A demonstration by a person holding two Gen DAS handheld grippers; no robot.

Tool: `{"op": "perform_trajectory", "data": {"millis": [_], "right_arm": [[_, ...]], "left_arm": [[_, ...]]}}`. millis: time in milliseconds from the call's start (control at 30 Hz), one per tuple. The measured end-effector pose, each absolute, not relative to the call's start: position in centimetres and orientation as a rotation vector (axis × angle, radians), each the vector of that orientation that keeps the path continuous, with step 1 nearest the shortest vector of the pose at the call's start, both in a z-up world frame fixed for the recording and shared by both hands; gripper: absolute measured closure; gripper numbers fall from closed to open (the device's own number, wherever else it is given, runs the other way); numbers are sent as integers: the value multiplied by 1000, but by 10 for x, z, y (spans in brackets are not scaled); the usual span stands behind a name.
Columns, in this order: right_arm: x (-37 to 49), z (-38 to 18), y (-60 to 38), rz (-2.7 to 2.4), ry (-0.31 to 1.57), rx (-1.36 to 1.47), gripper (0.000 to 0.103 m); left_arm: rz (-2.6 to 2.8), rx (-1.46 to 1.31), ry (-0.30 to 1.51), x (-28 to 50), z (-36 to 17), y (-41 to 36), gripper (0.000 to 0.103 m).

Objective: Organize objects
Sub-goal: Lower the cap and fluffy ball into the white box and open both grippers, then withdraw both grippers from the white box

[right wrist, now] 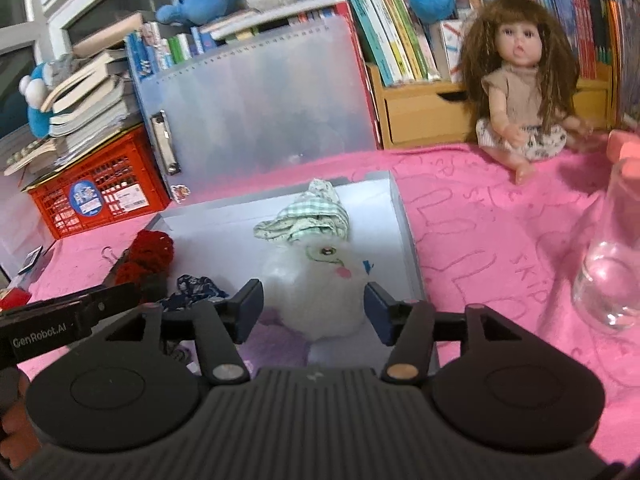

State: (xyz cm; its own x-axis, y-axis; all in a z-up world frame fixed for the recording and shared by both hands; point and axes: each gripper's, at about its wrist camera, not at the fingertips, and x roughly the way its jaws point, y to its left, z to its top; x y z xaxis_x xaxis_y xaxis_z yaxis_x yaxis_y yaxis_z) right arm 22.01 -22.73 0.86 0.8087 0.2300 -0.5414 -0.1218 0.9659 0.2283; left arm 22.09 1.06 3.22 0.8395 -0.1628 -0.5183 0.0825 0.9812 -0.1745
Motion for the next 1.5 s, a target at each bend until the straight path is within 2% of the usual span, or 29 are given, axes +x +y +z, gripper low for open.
{"op": "perform_trajectory", "data": {"millis": [467,800,1333,1500], "right_arm": [[150,26,-217,297,524,55,27],[107,15,-218,343,529,57,26],[52,4,-227,316,528,-12,23],[33,-1,-230,301,538,-57,23]], "left_arm": [[-232,-92,542,152,42,7,53],[-246,-62,549,109,33,11,52],[-263,-39,554,60,28,23,52],[-290,-35,559,42,23,19,58]]}}
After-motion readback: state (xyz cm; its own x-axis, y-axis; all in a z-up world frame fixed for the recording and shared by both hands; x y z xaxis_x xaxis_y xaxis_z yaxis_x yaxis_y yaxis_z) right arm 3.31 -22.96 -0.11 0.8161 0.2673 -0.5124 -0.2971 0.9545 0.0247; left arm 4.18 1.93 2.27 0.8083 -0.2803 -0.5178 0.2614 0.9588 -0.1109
